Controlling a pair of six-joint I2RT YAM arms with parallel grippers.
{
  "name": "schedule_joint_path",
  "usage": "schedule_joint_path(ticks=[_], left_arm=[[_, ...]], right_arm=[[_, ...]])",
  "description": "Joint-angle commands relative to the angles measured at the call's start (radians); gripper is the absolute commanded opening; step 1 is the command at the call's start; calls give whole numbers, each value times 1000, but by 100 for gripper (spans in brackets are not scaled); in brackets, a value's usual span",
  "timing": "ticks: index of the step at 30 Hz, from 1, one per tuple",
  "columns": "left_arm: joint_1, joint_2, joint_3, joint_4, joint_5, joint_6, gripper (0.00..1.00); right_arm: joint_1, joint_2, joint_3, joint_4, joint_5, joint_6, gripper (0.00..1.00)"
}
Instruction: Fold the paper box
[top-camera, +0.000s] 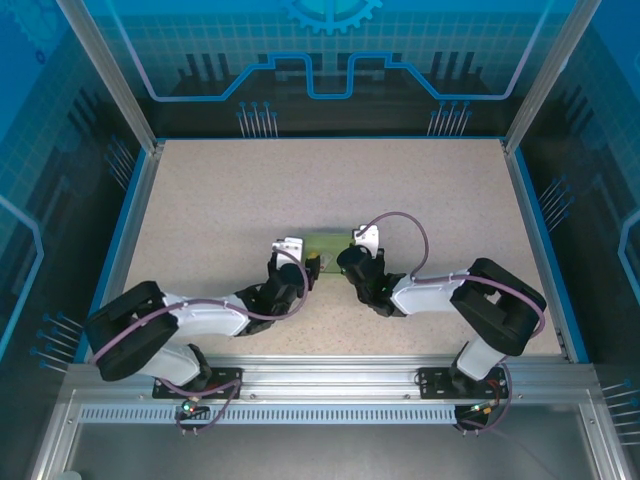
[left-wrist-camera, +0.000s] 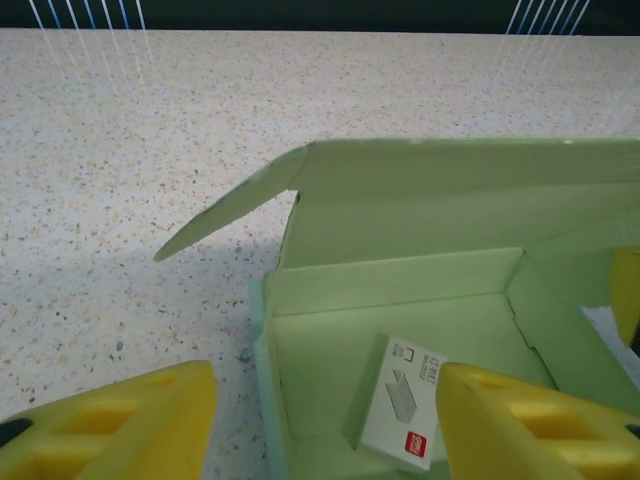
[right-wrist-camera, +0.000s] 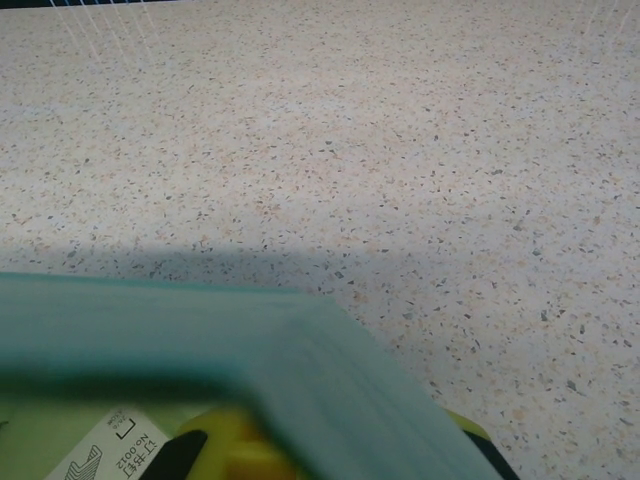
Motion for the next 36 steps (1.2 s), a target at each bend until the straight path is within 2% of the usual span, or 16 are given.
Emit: schedule_joint_path(ticks=[1,7,11,15,20,23,28,30,36], left_arm=[[-7,-94,-17,-124,50,-23,63],[16,-282,24,-356,111,-23,65],[121,-378,89,-502,232,-50,66],[236,-390,177,-589,365,-64,66],[384,-337,214,-591,551,-114,65],[479,-286,220,-579,656,-177,60],[576,-179,206,-533,664,-226,50],[602,-96,225,-512,699,-232,48],[601,99,252,-395,831,-286,42]], right_arm=[[17,31,4,-46,4,-18,0],[19,34,16,-42,4,-35,0],[19,39,20,-37,1,-45,0],[17,39,25,-37,1,-53,0],[14,36,29,-44,-2,-55,0],[13,31,29,-46,-2,-56,0],[8,28,29,-43,-4,-61,0],[6,31,31,-40,-7,-61,0],[4,31,31,-42,-8,-64,0]])
